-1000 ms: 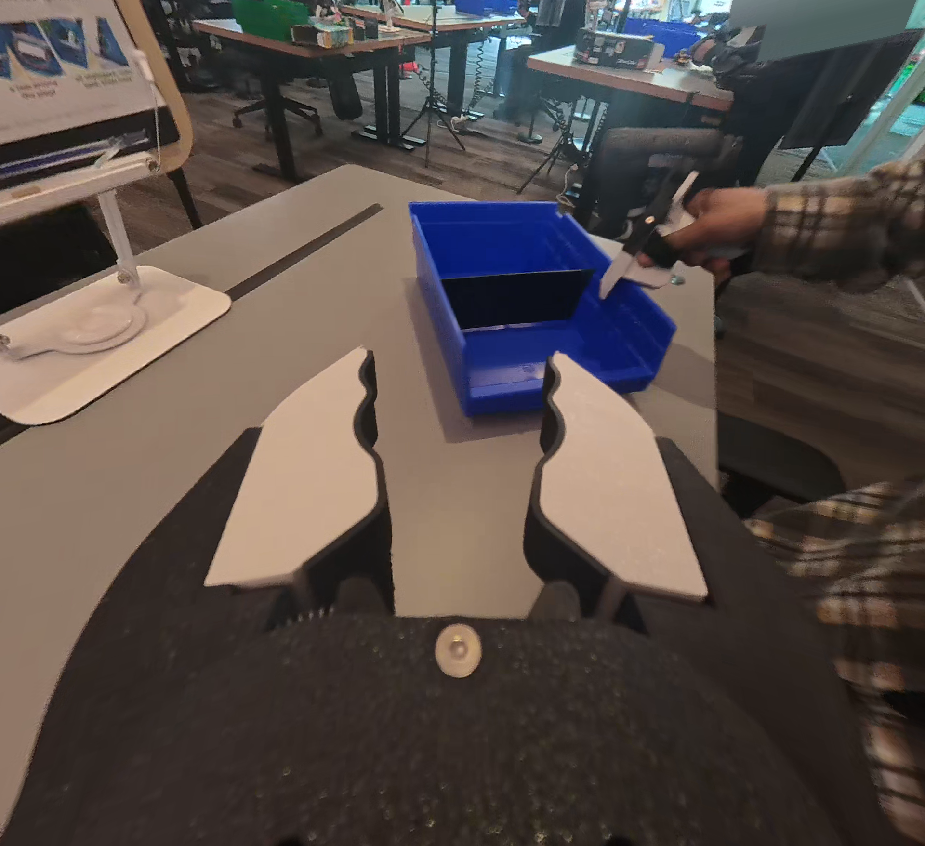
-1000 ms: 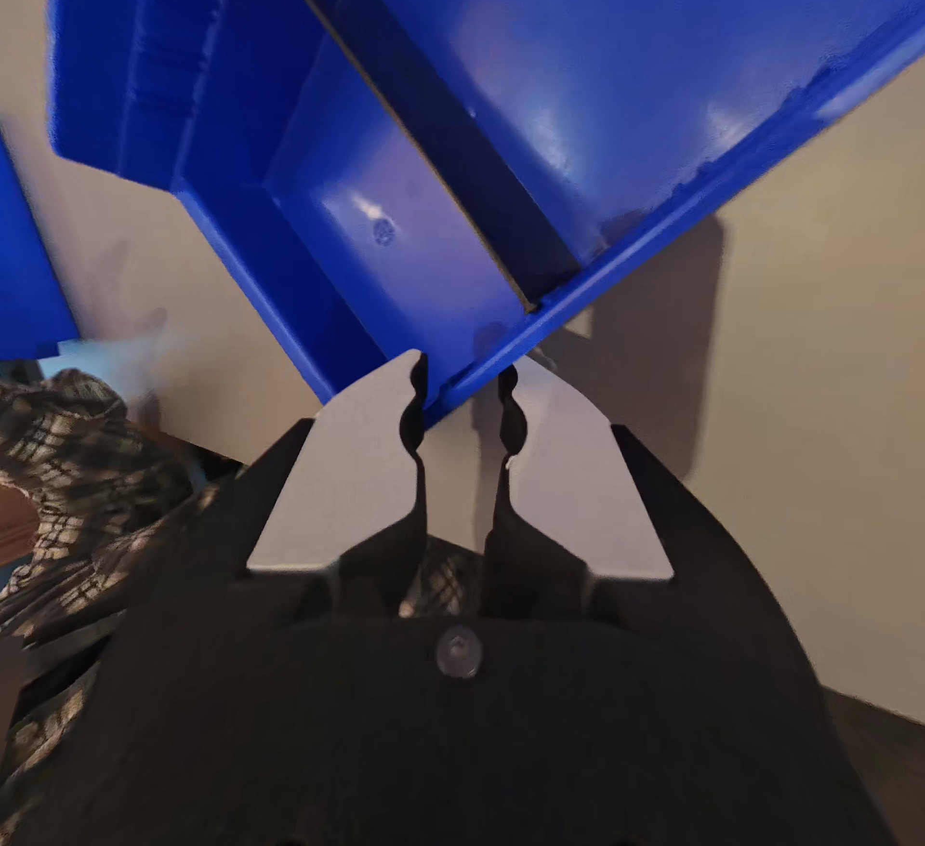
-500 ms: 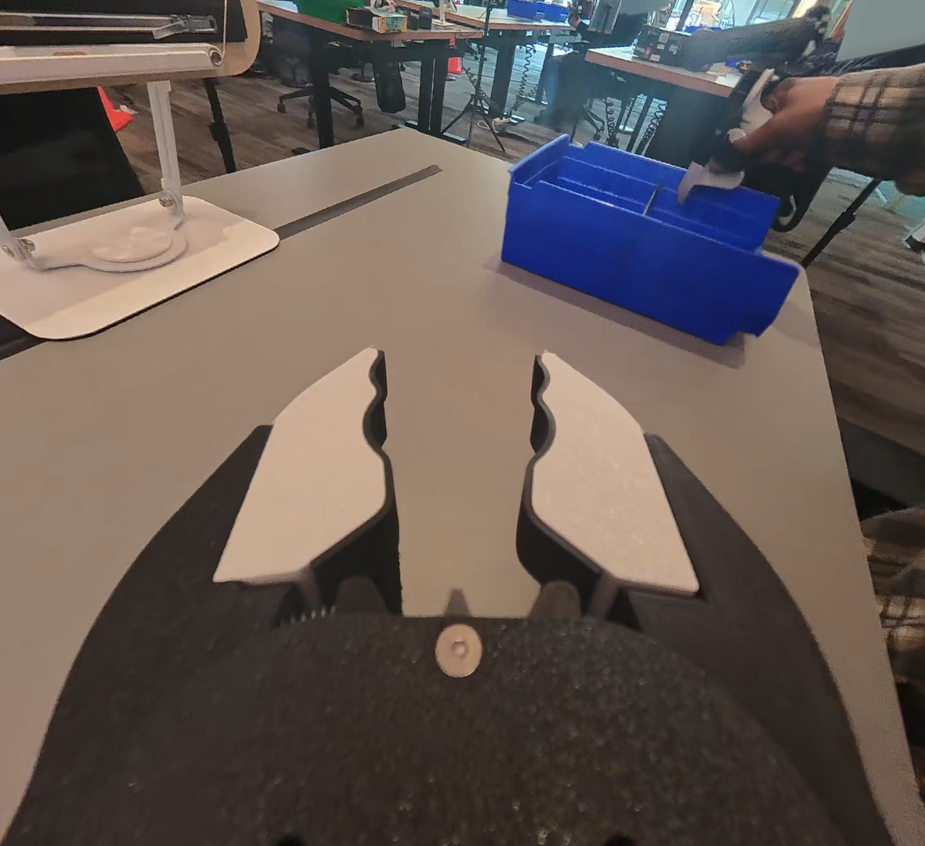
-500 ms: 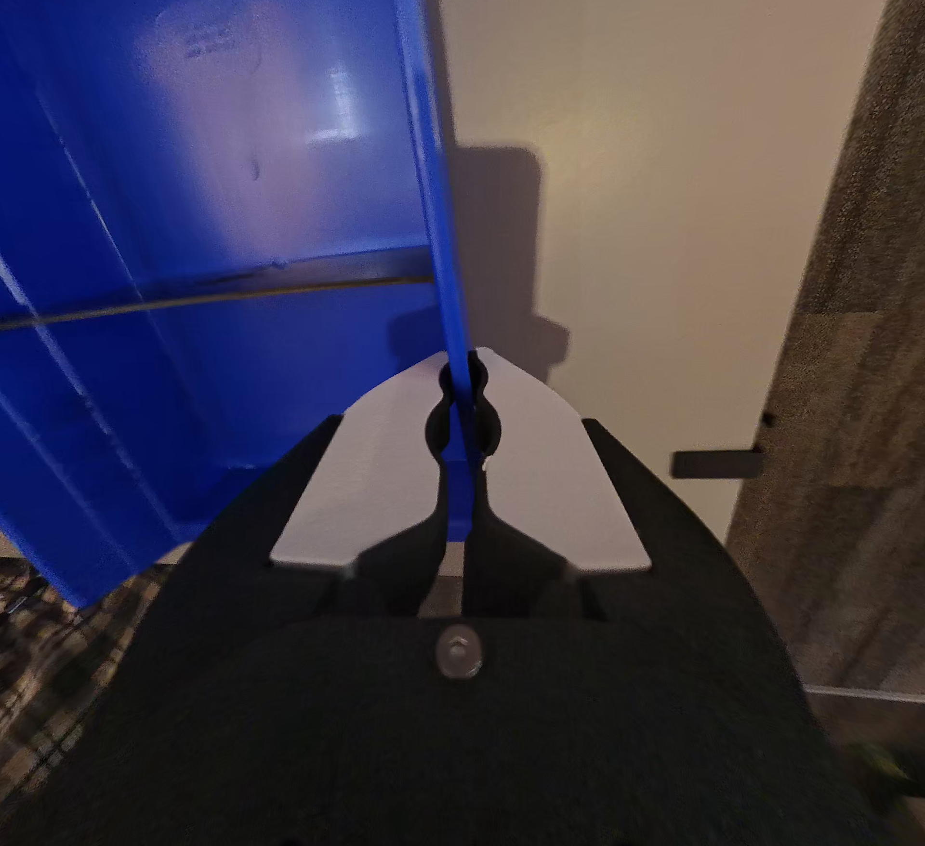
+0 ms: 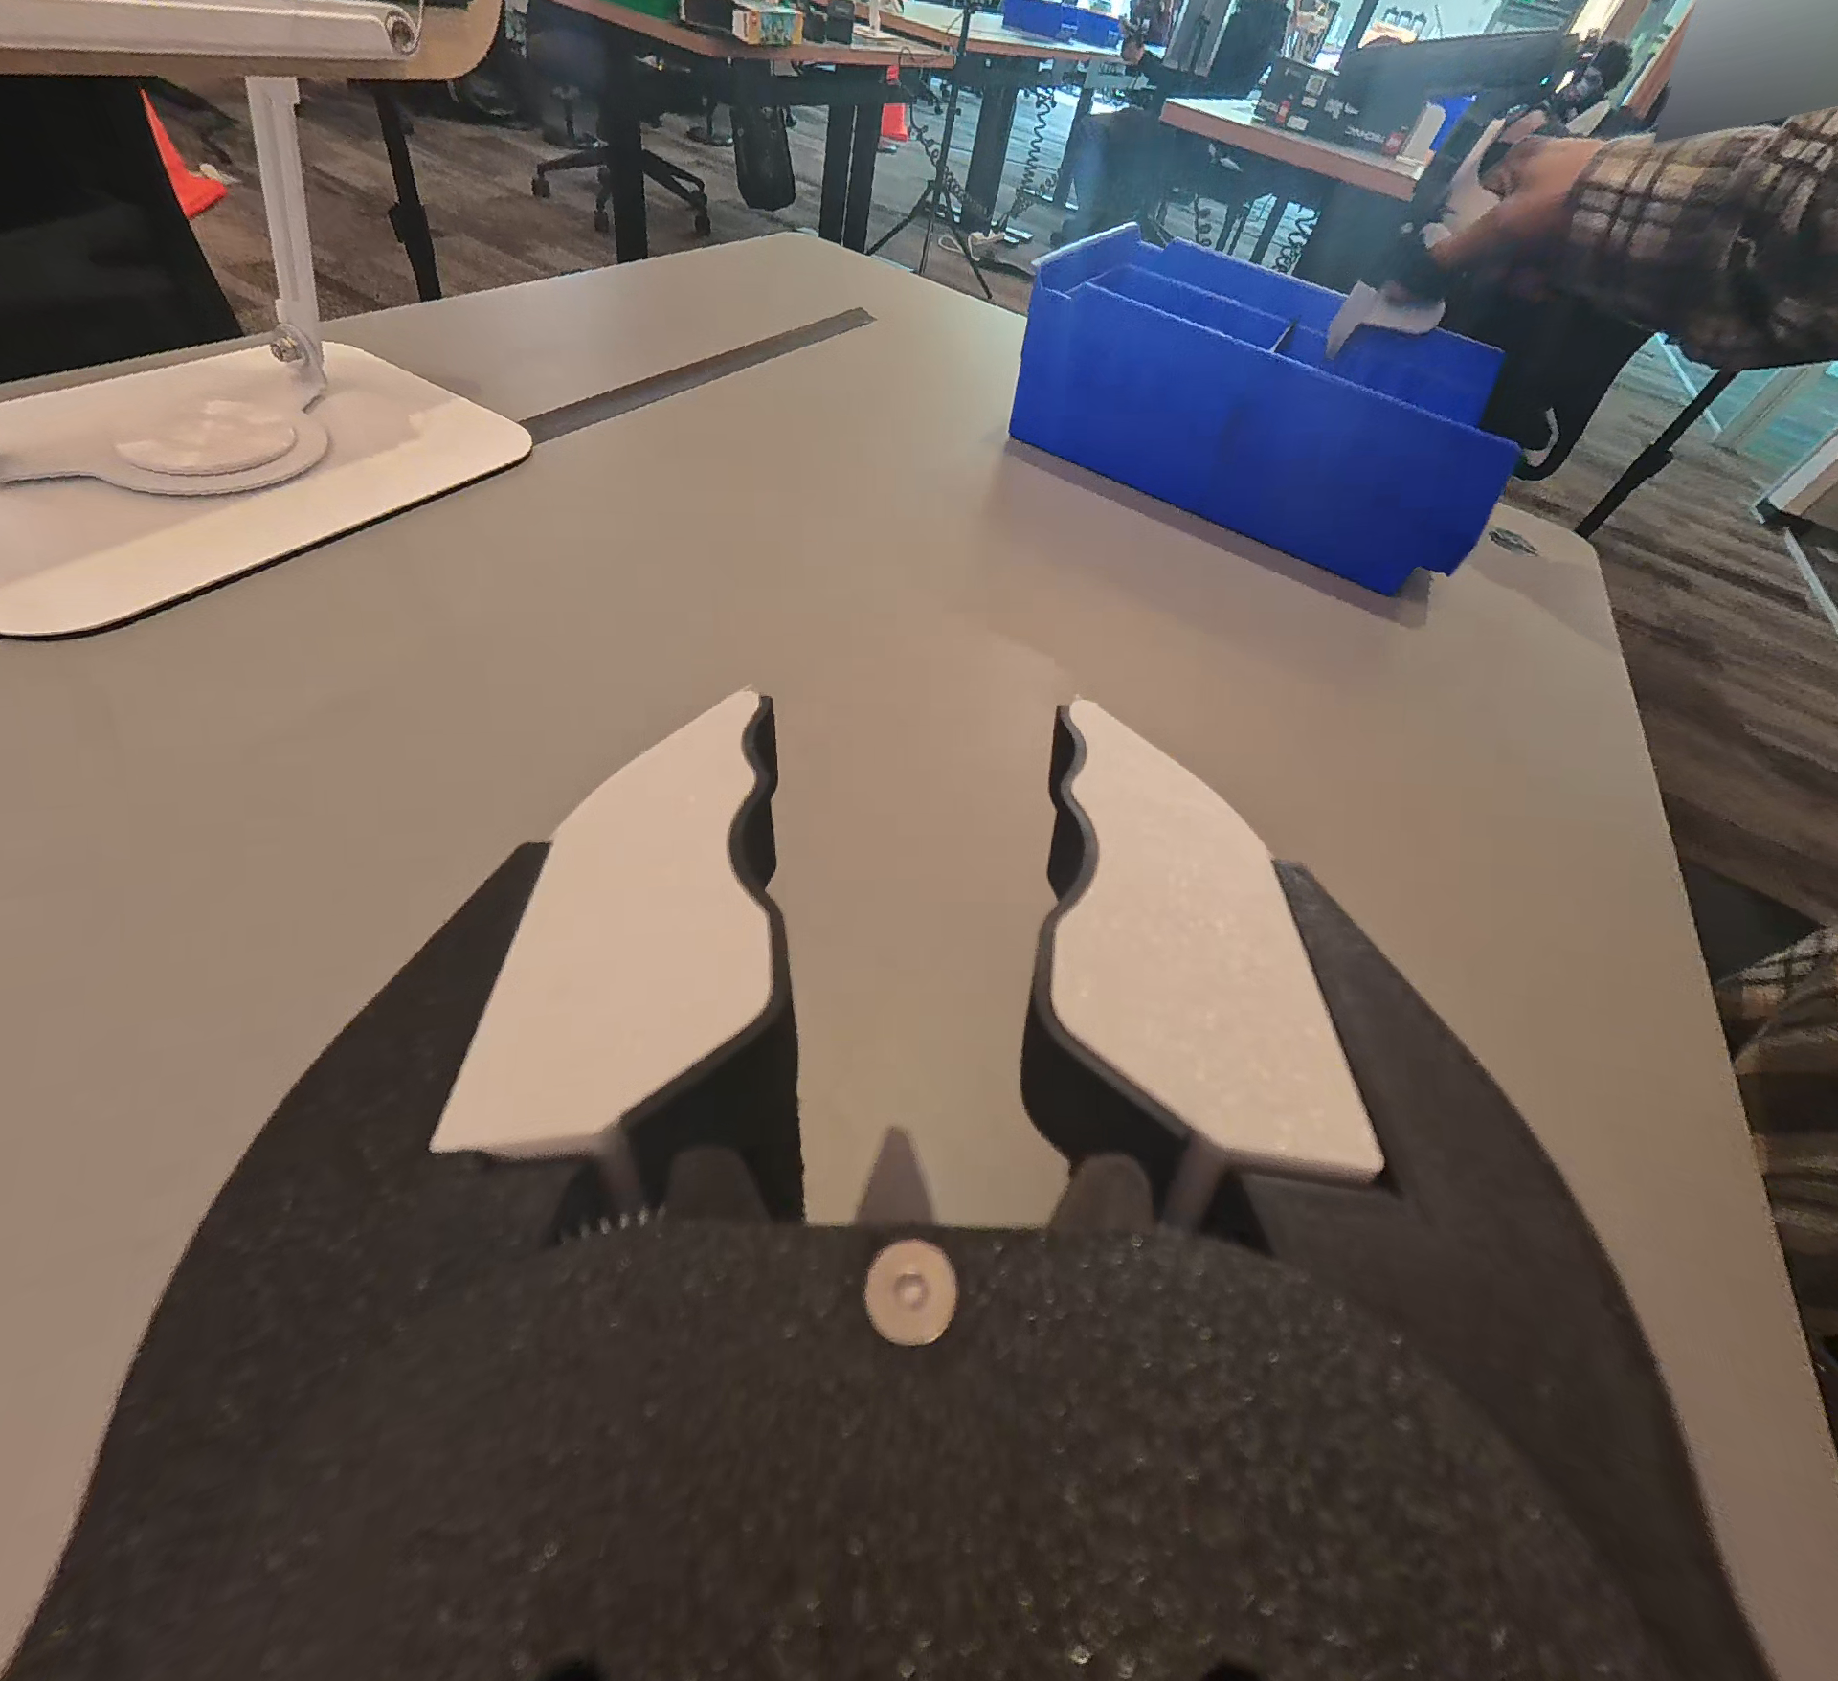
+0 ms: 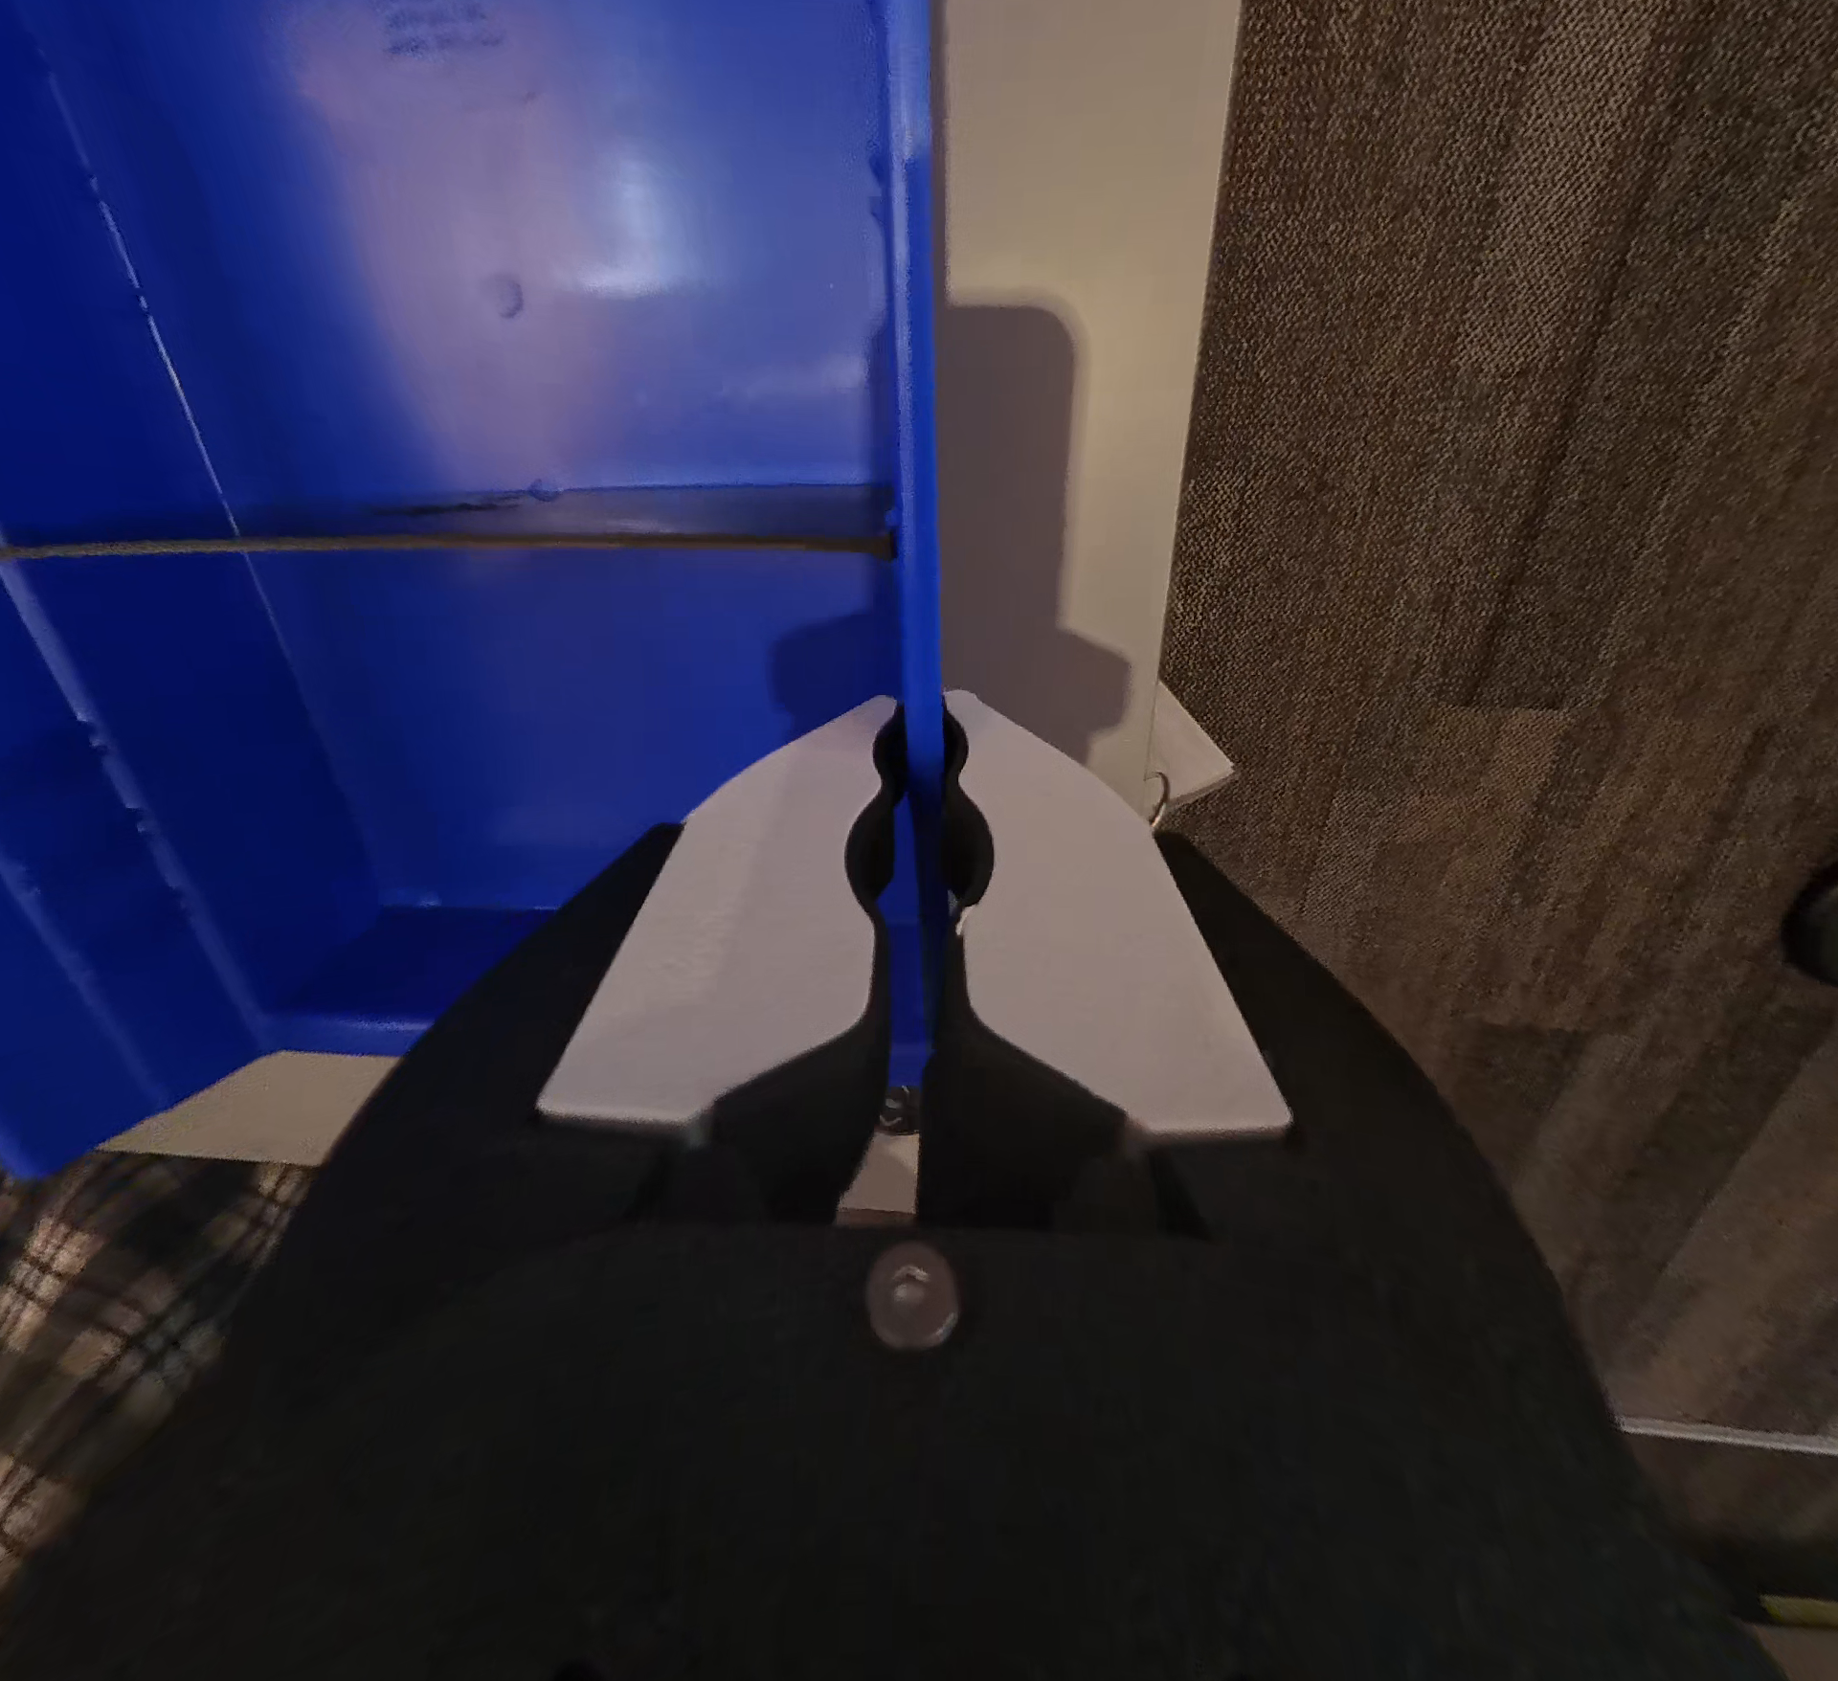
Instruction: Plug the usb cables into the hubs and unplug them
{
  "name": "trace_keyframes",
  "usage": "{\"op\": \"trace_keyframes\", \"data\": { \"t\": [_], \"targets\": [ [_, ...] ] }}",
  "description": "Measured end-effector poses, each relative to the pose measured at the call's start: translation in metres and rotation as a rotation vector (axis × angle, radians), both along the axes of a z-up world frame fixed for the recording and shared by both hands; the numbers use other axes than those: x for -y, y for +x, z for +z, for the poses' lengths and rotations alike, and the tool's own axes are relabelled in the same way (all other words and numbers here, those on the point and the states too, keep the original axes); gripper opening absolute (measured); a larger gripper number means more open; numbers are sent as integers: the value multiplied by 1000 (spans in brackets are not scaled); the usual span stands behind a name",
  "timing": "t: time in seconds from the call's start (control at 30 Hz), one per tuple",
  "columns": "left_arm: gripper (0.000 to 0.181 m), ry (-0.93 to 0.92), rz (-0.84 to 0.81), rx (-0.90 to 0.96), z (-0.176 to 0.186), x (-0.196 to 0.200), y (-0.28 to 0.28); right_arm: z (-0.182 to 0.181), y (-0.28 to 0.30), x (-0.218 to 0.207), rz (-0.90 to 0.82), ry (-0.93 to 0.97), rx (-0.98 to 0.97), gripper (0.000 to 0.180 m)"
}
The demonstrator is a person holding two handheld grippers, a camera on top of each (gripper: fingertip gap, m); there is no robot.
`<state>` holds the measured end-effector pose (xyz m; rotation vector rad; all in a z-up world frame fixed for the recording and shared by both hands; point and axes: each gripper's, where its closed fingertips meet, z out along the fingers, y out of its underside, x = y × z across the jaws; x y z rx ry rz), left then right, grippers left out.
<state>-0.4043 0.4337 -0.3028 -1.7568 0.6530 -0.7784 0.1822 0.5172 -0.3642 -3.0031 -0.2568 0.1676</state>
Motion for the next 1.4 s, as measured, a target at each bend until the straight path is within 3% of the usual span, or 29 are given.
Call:
{"op": "trace_keyframes", "data": {
  "t": [0.53,0.57,0.6,0.63,0.77,0.97,1.1,1.17,1.4],
  "targets": [
    [52,-16,0,-3,-6,-2,6,1,13,-5,94,26,-32,2],
    [53,-18,1,3,-5,-1,5,2,13,-3,99,33,-31,6],
    [53,-17,4,7,-5,-1,4,5,14,-3,94,50,-30,25],
    [54,-13,9,9,-4,-1,3,11,13,-2,89,71,-49,33],
    [58,18,32,4,1,-1,-2,59,1,-5,42,258,-134,48],
    [64,70,68,-5,8,0,-8,187,-104,0,247,851,-199,64],
    [69,128,80,5,16,2,-11,238,-207,30,435,1298,-242,86],
    [70,167,70,21,21,4,-12,237,-259,47,515,1413,-325,87],
    [74,343,68,48,35,5,-18,158,-368,50,543,1372,-646,93]
  ]
}}
